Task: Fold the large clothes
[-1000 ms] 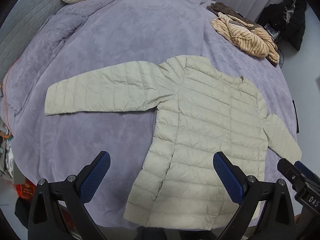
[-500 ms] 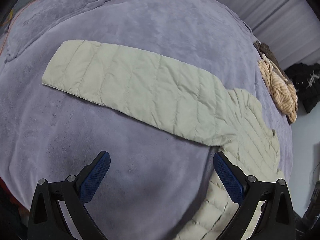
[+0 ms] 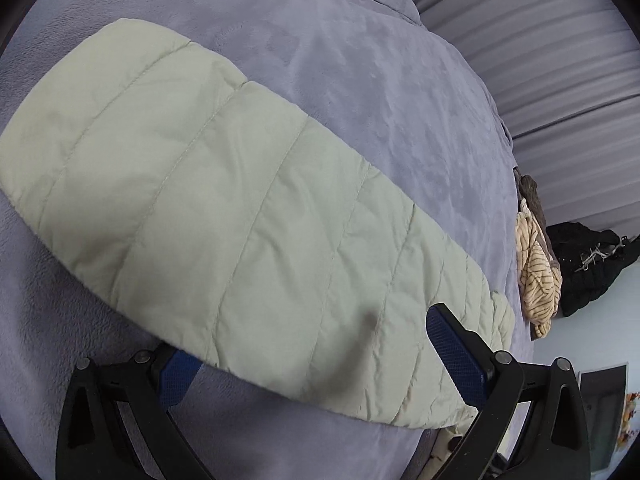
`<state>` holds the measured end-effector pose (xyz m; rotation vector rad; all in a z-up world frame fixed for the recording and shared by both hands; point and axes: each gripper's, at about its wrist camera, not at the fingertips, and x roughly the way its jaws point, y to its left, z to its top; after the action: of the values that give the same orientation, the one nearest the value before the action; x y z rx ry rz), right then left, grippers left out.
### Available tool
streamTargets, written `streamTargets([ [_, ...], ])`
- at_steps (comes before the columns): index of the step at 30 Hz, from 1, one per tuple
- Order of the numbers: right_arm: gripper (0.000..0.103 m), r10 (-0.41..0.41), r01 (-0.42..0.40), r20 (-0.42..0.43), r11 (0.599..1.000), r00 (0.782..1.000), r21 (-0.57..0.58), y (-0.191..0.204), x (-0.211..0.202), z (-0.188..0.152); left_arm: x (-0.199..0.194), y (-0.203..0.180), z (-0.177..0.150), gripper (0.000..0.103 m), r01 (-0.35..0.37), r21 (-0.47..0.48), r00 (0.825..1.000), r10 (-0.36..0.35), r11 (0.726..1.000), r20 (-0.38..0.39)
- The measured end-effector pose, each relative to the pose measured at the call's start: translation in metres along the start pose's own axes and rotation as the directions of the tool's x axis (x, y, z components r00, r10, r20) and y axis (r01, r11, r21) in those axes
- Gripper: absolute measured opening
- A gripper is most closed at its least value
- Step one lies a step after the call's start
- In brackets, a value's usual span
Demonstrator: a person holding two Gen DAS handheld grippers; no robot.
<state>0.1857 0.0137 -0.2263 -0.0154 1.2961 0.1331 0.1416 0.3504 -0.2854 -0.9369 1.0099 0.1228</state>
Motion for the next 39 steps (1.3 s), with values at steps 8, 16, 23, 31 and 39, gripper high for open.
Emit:
streamTargets([
  [8,0.103,-0.035,0.033,-0.051,0.999,0.998,-0.041,0.008,0.032,-0.008,-0.004,-0.006,0.024,0.082,0.040,-0.025,0.991,-0.037,0.999,0.129],
  [16,0.103,-0.035,0.030,-0.062,0.997,0.997,-0.071,0.010,0.029,-0.005,-0.019,-0.036,0.035,0.008,0.155,0.129,0.975,-0.173,0.979,0.141],
  [23,0.102,0.013,-0.012,0.032,1.000,0.999,-0.012,-0.008,-0.023,0.006,-0.052,-0.071,0.033,0.008,0.172,0.246,0.964,-0.214,0.954,0.155],
  [31,0.016,0.218,-0.220,0.032,0.961,0.975,0.164,-0.041,-0.001,0.028,-0.076,-0.126,0.023,0.008,0.183,0.398,0.957,-0.255,0.899,0.137],
  [39,0.013,0.318,-0.302,-0.017,0.917,0.948,0.261,-0.049,0.064,0.007,-0.082,-0.238,-0.046,0.008,0.270,0.639,0.941,-0.337,0.720,-0.019],
])
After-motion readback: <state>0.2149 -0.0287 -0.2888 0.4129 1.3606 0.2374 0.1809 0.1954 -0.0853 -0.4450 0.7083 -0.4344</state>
